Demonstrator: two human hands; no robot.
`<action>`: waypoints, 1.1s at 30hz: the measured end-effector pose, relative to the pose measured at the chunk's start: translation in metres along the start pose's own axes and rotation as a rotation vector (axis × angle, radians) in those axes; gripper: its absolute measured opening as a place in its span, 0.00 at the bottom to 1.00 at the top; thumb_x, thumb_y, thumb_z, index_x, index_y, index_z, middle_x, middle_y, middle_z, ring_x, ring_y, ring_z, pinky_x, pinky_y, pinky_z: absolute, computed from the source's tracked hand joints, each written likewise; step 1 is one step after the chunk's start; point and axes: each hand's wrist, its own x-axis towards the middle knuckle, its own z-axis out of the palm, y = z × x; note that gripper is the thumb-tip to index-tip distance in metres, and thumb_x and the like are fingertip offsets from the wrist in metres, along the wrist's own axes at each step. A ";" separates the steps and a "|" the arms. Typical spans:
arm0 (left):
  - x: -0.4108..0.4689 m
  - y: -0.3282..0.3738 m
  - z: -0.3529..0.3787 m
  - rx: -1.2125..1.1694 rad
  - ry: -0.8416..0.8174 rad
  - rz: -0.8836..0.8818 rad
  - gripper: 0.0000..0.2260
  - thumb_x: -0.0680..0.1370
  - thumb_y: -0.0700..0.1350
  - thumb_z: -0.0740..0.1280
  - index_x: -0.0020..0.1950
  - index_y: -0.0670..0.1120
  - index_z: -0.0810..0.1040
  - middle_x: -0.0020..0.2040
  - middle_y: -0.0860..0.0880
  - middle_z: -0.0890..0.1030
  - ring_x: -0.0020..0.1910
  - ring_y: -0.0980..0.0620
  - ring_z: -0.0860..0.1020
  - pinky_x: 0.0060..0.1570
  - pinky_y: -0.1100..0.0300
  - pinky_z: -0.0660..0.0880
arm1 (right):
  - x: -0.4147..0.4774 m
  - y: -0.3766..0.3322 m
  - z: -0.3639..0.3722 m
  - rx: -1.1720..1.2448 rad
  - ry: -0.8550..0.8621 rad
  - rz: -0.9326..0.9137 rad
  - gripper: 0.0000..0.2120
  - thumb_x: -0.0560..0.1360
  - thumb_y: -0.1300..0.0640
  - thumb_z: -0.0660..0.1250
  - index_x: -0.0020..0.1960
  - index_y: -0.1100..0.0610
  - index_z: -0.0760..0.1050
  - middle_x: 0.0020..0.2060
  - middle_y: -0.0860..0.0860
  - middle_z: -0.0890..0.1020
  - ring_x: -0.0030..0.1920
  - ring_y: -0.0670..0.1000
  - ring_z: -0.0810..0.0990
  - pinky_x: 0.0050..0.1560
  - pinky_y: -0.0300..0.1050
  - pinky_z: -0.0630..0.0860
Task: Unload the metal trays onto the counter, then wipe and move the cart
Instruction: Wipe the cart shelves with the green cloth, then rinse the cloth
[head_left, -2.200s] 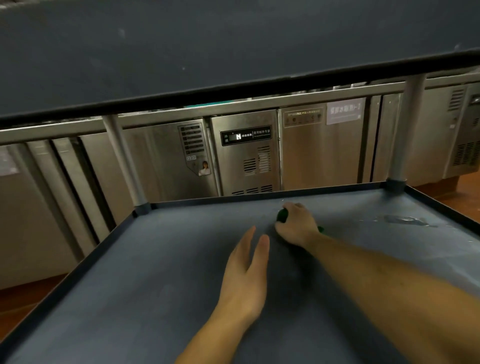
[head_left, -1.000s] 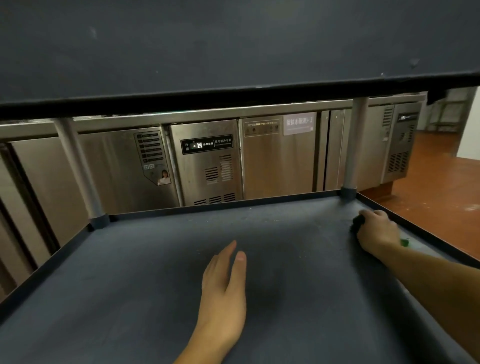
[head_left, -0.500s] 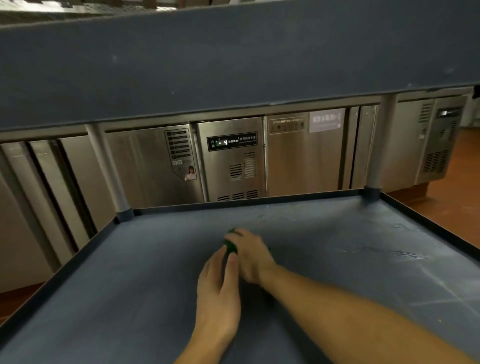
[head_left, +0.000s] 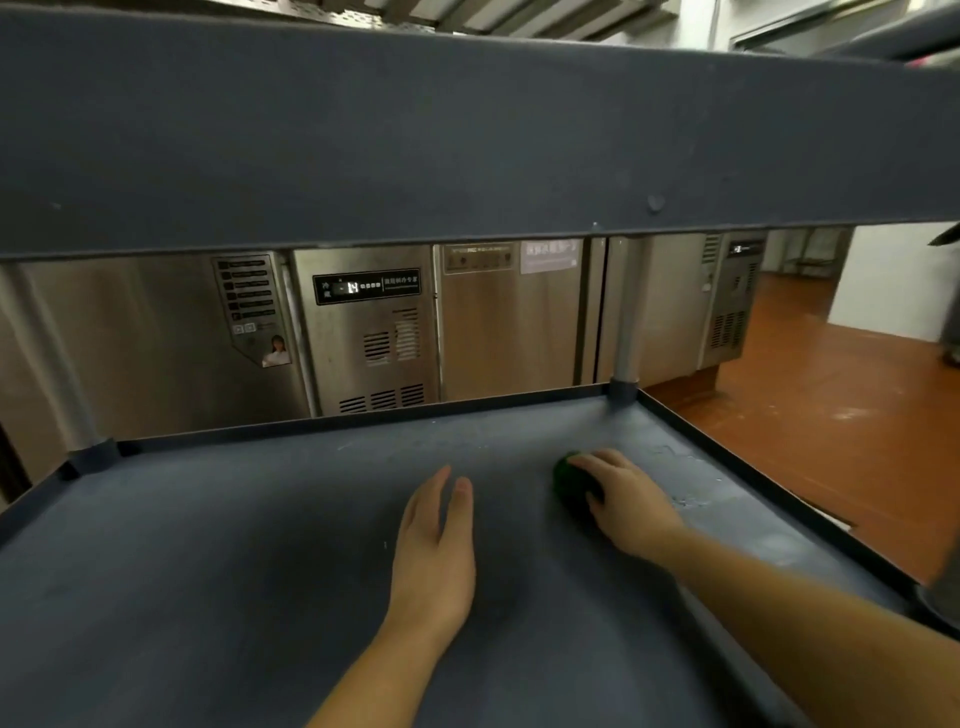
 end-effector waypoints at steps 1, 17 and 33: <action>0.000 0.001 0.004 -0.011 -0.017 0.004 0.21 0.81 0.57 0.54 0.75 0.55 0.63 0.74 0.56 0.64 0.73 0.57 0.61 0.65 0.65 0.54 | -0.005 0.015 -0.009 -0.003 0.015 0.067 0.24 0.77 0.62 0.63 0.71 0.49 0.66 0.69 0.51 0.68 0.66 0.57 0.70 0.68 0.51 0.68; -0.007 -0.001 -0.041 -0.027 0.061 -0.009 0.25 0.80 0.60 0.54 0.77 0.56 0.59 0.76 0.56 0.60 0.75 0.55 0.57 0.66 0.63 0.53 | 0.010 -0.095 0.031 0.127 -0.009 0.139 0.20 0.76 0.65 0.63 0.66 0.55 0.71 0.69 0.54 0.67 0.64 0.58 0.73 0.67 0.49 0.68; -0.002 0.003 -0.029 0.004 0.050 -0.005 0.26 0.80 0.60 0.54 0.77 0.56 0.59 0.77 0.56 0.60 0.75 0.56 0.58 0.65 0.65 0.53 | 0.029 -0.056 0.004 0.062 -0.225 -0.134 0.23 0.76 0.65 0.63 0.69 0.49 0.70 0.66 0.52 0.72 0.66 0.54 0.70 0.69 0.49 0.66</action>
